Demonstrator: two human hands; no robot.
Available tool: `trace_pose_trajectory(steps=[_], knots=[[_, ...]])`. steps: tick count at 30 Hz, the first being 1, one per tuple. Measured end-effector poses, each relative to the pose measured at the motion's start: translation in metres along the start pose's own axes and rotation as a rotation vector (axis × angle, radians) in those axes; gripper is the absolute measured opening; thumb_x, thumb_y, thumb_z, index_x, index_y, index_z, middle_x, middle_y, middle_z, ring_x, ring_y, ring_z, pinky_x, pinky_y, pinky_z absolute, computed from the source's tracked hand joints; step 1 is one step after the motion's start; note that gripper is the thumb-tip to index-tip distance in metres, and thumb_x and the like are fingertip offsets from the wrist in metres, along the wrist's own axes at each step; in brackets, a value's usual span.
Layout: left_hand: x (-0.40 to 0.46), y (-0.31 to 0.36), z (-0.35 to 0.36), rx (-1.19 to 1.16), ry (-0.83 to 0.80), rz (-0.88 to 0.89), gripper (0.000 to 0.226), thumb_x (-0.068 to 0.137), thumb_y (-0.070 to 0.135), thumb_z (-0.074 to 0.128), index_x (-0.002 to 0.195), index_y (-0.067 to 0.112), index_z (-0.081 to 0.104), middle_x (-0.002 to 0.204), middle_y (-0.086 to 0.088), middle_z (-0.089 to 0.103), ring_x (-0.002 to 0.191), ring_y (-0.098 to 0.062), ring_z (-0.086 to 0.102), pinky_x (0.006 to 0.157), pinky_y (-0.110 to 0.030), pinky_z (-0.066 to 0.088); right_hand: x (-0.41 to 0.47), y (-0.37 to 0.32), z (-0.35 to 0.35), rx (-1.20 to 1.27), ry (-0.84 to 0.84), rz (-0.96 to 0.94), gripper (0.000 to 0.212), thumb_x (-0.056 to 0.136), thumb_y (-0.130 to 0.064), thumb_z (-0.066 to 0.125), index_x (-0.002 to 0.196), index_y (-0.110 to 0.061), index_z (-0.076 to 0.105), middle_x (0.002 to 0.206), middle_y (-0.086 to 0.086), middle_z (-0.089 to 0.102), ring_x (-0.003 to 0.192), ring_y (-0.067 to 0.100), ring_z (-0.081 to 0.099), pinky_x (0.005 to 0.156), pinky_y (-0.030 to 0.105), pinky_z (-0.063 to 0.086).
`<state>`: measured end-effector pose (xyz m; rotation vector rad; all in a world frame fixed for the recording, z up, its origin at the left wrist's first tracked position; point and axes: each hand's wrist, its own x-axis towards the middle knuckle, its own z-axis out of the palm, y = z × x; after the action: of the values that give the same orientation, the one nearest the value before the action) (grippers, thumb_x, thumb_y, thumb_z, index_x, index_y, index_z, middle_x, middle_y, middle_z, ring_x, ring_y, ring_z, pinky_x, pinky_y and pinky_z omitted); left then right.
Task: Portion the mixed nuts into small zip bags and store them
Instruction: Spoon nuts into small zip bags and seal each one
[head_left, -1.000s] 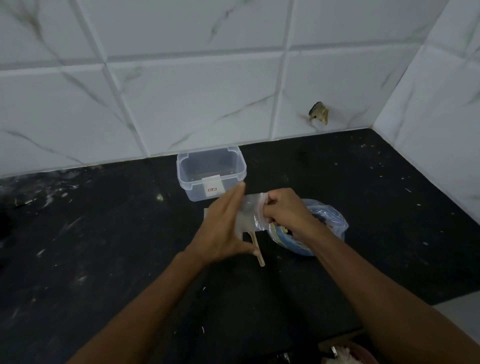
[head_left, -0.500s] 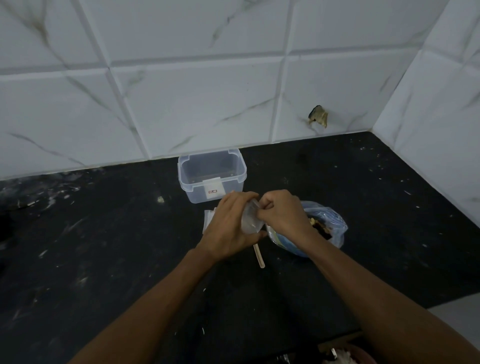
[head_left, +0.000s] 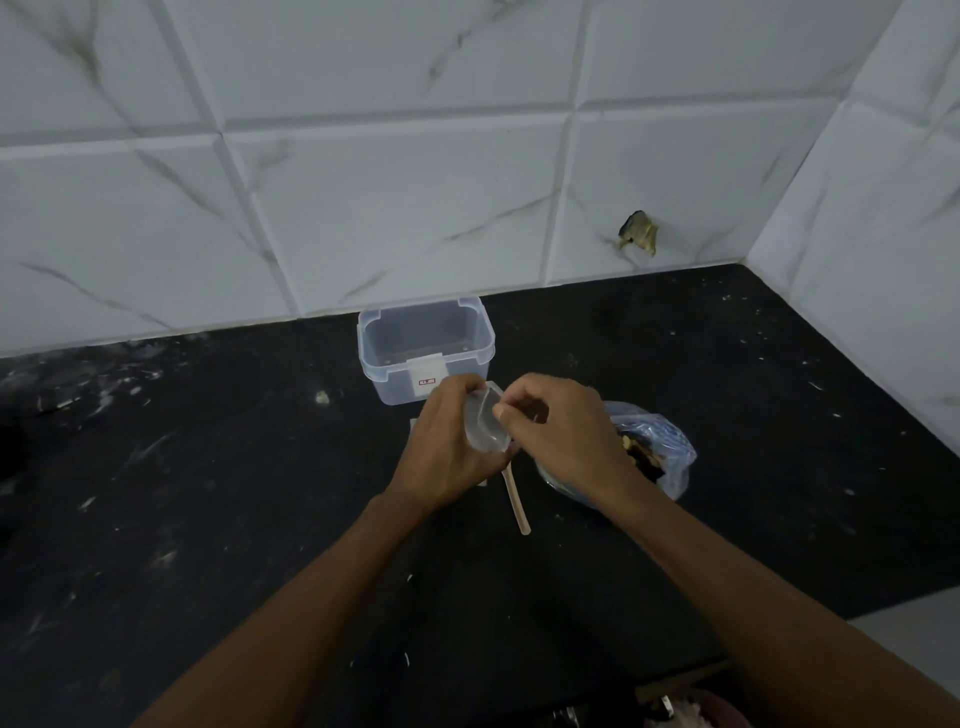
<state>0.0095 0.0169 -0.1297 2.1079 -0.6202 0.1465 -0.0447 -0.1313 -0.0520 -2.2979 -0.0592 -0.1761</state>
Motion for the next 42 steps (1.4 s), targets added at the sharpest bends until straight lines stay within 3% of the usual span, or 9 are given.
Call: trace_pose_trajectory(steps=[7, 12, 16, 21, 25, 29, 33, 37, 42], knots=[[0.003, 0.006, 0.003, 0.109, 0.011, 0.123, 0.067, 0.068, 0.031, 0.087, 0.12, 0.016, 0.046, 0.115, -0.004, 0.054, 0.101, -0.006, 0.051, 0.082, -0.013, 0.041, 0.011, 0.003, 0.0, 0.046, -0.517, 0.237, 0.041, 0.096, -0.023, 0.051, 0.137, -0.022, 0.047, 0.122, 0.002, 0.062, 0.045, 0.006, 0.056, 0.047, 0.021, 0.045], [0.001, 0.002, 0.002, 0.119, 0.002, 0.124, 0.075, 0.07, 0.029, 0.085, 0.13, 0.015, 0.044, 0.12, -0.001, 0.05, 0.103, -0.001, 0.046, 0.083, -0.012, 0.04, 0.01, 0.006, -0.005, 0.369, -0.539, 0.357, 0.036, 0.096, -0.022, 0.053, 0.131, -0.028, 0.049, 0.104, 0.015, 0.066, 0.049, 0.006, 0.052, 0.047, 0.022, 0.039], [0.002, -0.002, -0.002, 0.089, 0.003, 0.106, 0.068, 0.07, 0.034, 0.083, 0.125, 0.018, 0.046, 0.113, 0.009, 0.047, 0.098, 0.0, 0.045, 0.08, -0.016, 0.042, 0.01, 0.009, -0.009, 0.414, -0.575, 0.341, 0.044, 0.095, -0.027, 0.055, 0.138, -0.029, 0.046, 0.112, 0.018, 0.066, 0.057, 0.01, 0.056, 0.054, 0.025, 0.043], [0.0, 0.003, 0.002, 0.097, -0.005, 0.137, 0.053, 0.074, 0.033, 0.081, 0.112, 0.024, 0.045, 0.103, 0.012, 0.049, 0.089, -0.002, 0.051, 0.077, -0.02, 0.043, 0.013, 0.001, -0.015, 0.482, -0.689, 0.354, 0.023, 0.096, -0.031, 0.055, 0.116, -0.019, 0.059, 0.097, 0.013, 0.063, 0.055, 0.012, 0.054, 0.053, 0.025, 0.042], [-0.001, 0.008, 0.0, 0.086, 0.001, 0.149, 0.049, 0.076, 0.03, 0.08, 0.107, 0.03, 0.042, 0.099, 0.013, 0.052, 0.086, 0.003, 0.051, 0.076, -0.016, 0.038, 0.015, 0.002, -0.022, 0.478, -0.817, 0.344, 0.03, 0.096, -0.028, 0.055, 0.123, -0.014, 0.056, 0.11, 0.01, 0.06, 0.062, 0.011, 0.059, 0.056, 0.022, 0.047], [-0.002, 0.011, -0.003, 0.1, 0.024, 0.17, 0.041, 0.076, 0.029, 0.076, 0.107, 0.02, 0.05, 0.101, 0.01, 0.053, 0.091, -0.005, 0.052, 0.08, -0.02, 0.04, 0.015, 0.004, -0.026, 0.35, -0.871, 0.314, 0.042, 0.094, -0.031, 0.058, 0.134, -0.031, 0.045, 0.123, 0.002, 0.059, 0.071, 0.015, 0.064, 0.064, 0.026, 0.051], [-0.006, 0.011, -0.002, 0.1, 0.029, 0.154, 0.044, 0.076, 0.032, 0.072, 0.111, 0.012, 0.054, 0.103, -0.001, 0.062, 0.096, -0.006, 0.052, 0.084, -0.018, 0.039, 0.014, 0.002, -0.024, 0.246, -0.882, 0.263, 0.036, 0.093, -0.037, 0.058, 0.127, -0.031, 0.049, 0.117, -0.006, 0.059, 0.08, 0.018, 0.069, 0.071, 0.028, 0.054], [-0.008, 0.011, 0.0, 0.041, -0.032, 0.128, 0.055, 0.077, 0.046, 0.067, 0.12, 0.016, 0.051, 0.112, -0.002, 0.063, 0.105, -0.008, 0.058, 0.089, -0.019, 0.045, 0.014, 0.003, -0.022, 0.179, -0.882, 0.26, 0.054, 0.093, -0.041, 0.057, 0.142, -0.028, 0.035, 0.13, 0.005, 0.055, 0.081, 0.018, 0.07, 0.074, 0.03, 0.056], [-0.012, 0.008, 0.005, -0.037, -0.03, 0.079, 0.05, 0.079, 0.031, 0.076, 0.119, 0.021, 0.048, 0.111, 0.001, 0.061, 0.104, -0.007, 0.06, 0.085, -0.017, 0.046, 0.011, 0.005, -0.02, 0.182, -0.841, 0.271, 0.048, 0.097, -0.041, 0.051, 0.141, -0.027, 0.038, 0.132, 0.005, 0.056, 0.08, 0.015, 0.07, 0.072, 0.027, 0.055]])
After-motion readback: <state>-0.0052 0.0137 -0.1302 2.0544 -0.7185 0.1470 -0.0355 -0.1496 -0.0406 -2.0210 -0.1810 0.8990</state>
